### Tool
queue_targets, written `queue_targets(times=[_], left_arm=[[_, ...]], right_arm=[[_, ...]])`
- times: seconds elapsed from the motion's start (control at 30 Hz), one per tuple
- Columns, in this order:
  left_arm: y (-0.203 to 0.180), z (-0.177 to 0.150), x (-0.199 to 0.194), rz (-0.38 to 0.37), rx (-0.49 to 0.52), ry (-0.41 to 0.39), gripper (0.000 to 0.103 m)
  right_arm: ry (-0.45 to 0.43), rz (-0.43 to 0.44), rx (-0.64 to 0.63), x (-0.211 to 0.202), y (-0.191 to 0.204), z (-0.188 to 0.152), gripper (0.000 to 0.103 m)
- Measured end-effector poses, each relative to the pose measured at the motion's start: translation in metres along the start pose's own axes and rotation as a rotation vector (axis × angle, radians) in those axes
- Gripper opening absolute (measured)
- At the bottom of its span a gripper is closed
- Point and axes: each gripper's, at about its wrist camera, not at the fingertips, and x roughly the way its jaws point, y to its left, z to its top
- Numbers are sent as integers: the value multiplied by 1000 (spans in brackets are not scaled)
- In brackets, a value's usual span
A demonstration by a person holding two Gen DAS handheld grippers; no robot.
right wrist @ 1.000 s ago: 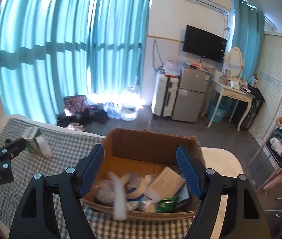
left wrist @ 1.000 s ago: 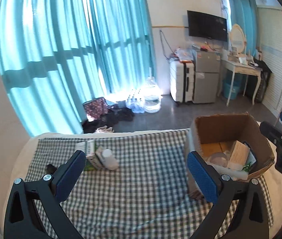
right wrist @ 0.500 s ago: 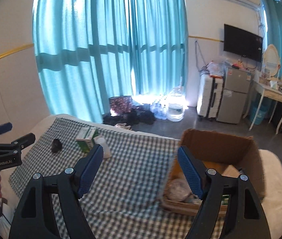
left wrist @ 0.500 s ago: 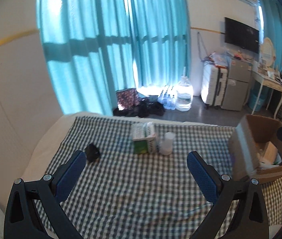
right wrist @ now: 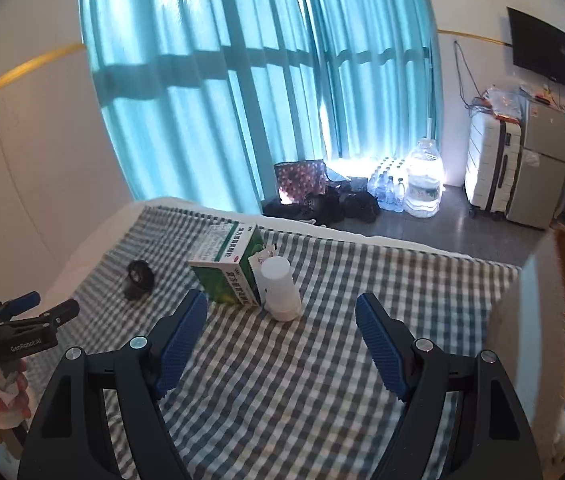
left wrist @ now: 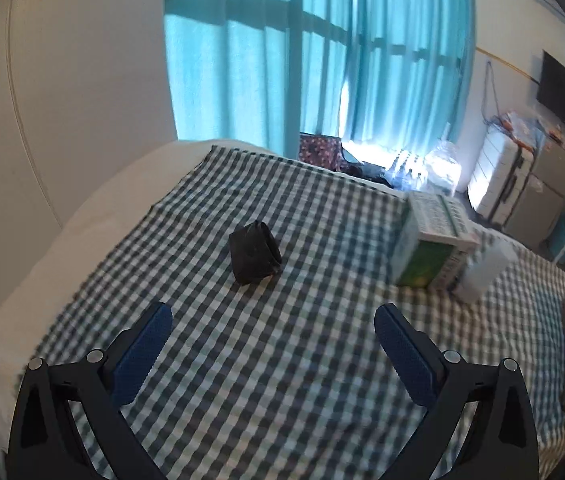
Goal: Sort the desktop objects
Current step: 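Return both tools to the bed over the black pouch and white cup, then grasp the black pouch with the left tool while the right tool grasps the white cup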
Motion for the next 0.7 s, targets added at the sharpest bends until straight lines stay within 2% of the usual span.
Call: queue_targets(times=[0.07, 0.2, 0.3, 0.43, 0.53, 0.63, 0.7], left_arm=[[6, -1, 20, -13, -25, 2, 103], [4, -2, 60, -7, 9, 12, 103], [11, 6, 85, 0, -21, 27, 103], [23, 12, 109, -25, -86, 4, 103], [30, 20, 127, -25, -126, 32, 103], [37, 25, 139, -20, -155, 28, 103], [42, 25, 147, -2, -166, 53, 103]], right_arm=[[-9, -4, -19, 23, 6, 5, 77], [-32, -32, -56, 74, 16, 11, 77], [-45, -121, -59, 103, 15, 7, 77], [-36, -136, -29, 123, 4, -4, 77], [-3, -152, -48, 138, 0, -11, 77], [8, -132, -27, 143, -4, -15, 77], [21, -117, -19, 148, -6, -16, 76]])
